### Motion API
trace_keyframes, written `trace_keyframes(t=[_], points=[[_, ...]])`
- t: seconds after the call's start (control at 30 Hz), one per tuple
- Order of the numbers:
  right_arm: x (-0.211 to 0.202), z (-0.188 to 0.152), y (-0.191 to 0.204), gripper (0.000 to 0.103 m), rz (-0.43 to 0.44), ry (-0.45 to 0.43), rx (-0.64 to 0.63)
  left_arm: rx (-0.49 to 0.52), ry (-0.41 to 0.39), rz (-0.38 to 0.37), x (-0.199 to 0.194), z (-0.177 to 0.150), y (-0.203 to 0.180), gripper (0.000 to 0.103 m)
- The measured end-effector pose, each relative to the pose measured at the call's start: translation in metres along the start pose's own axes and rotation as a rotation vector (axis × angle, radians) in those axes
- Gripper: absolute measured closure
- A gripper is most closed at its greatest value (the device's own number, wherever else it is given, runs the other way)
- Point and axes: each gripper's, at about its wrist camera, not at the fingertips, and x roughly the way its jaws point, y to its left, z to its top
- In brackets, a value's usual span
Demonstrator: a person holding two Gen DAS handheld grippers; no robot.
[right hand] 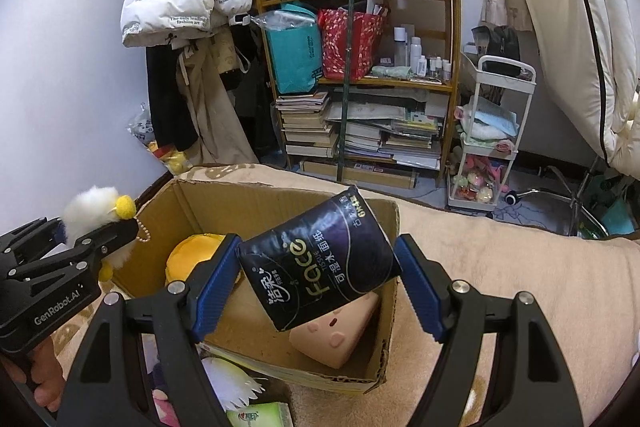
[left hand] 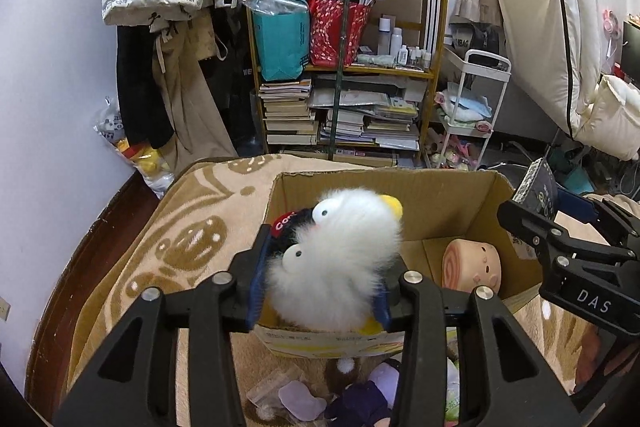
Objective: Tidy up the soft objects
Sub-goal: 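Open both tools to drop the keychain and tissue pack into the box, then move both tools back toward the remaining pile of plushes beside the box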
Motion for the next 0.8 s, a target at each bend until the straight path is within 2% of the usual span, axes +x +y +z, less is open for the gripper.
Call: trace_keyframes(t=[0.17, 0.47, 0.57, 0.67, 0.8], points=[[0.003, -0.002, -0.004, 0.021, 0.009, 0.019, 0.025, 0.017, -0.007, 0.011, 0.001, 0.0, -0.002, 0.047], [0.006, -0.005, -0.004, 0.021, 0.012, 0.043, 0.028, 0.016, -0.001, 0.036, -0.002, 0.002, 0.003, 0.036], [0.006, -0.005, -0.004, 0.019, 0.017, 0.045, 0.033, 0.012, 0.0, 0.044, -0.003, 0.001, 0.006, 0.032], [0.002, -0.005, -0.004, 0.011, 0.016, 0.028, 0.033, 0.006, -0.002, 0.056, -0.007, 0.0, 0.009, 0.027], [-0.004, -0.006, -0.004, 0.01, 0.006, 0.02, 0.039, -0.002, -0.009, 0.071, -0.015, -0.002, 0.014, 0.024]])
